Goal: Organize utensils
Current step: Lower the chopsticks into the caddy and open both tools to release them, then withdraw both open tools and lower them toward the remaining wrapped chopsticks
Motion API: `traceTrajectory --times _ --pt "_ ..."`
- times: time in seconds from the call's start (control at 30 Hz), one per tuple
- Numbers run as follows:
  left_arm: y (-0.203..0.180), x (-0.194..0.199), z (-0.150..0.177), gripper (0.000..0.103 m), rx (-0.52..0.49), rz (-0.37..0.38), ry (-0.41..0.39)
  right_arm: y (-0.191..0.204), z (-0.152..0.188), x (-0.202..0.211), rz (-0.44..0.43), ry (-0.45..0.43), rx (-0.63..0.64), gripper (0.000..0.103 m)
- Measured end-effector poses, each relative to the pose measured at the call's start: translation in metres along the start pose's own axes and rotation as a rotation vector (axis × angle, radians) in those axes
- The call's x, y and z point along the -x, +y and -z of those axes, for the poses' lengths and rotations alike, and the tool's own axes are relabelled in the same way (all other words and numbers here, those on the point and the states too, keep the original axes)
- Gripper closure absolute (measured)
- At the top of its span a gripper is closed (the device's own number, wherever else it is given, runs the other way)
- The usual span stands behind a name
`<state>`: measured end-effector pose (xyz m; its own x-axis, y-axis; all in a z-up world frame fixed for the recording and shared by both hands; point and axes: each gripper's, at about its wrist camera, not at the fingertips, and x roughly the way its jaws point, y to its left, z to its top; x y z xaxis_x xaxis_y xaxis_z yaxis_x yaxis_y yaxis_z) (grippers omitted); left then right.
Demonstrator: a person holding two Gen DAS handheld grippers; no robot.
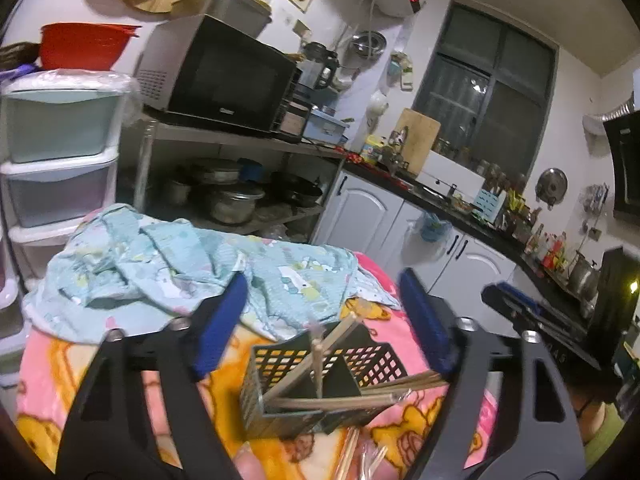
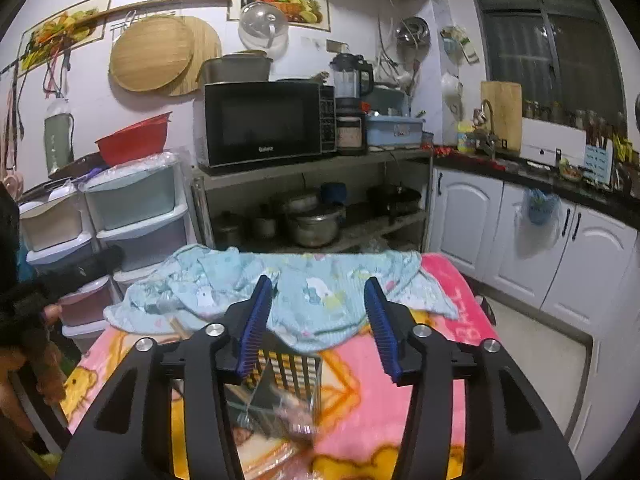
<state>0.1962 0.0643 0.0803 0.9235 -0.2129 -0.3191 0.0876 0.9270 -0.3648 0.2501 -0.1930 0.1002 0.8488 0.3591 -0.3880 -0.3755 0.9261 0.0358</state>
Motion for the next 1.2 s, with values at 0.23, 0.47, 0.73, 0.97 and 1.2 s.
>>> traceTrajectory --times 0.23,0.47,0.73,0.97,1.2 --pt "0.017 0.022 0.005 0.011 0.046 -0.032 0.002 -0.005 0.016 0.02 -0.001 0.021 -0.031 0.05" --pt "0.027 0.036 0.018 0.011 0.075 -0.056 0.027 -0.006 0.032 0.035 0.0 0.044 -0.041 0.048" --pt "0.035 0.044 0.036 0.011 0.085 -0.073 0.062 -0.003 0.052 0.041 0.003 0.097 -0.031 0.048" --pt "0.043 0.052 0.053 0.011 0.104 -0.091 0.092 -0.001 0.068 0.044 -0.003 0.138 -0.024 0.048" --pt "0.047 0.055 0.066 0.011 0.113 -0.105 0.119 0.007 0.08 0.044 -0.016 0.166 -0.001 0.048"
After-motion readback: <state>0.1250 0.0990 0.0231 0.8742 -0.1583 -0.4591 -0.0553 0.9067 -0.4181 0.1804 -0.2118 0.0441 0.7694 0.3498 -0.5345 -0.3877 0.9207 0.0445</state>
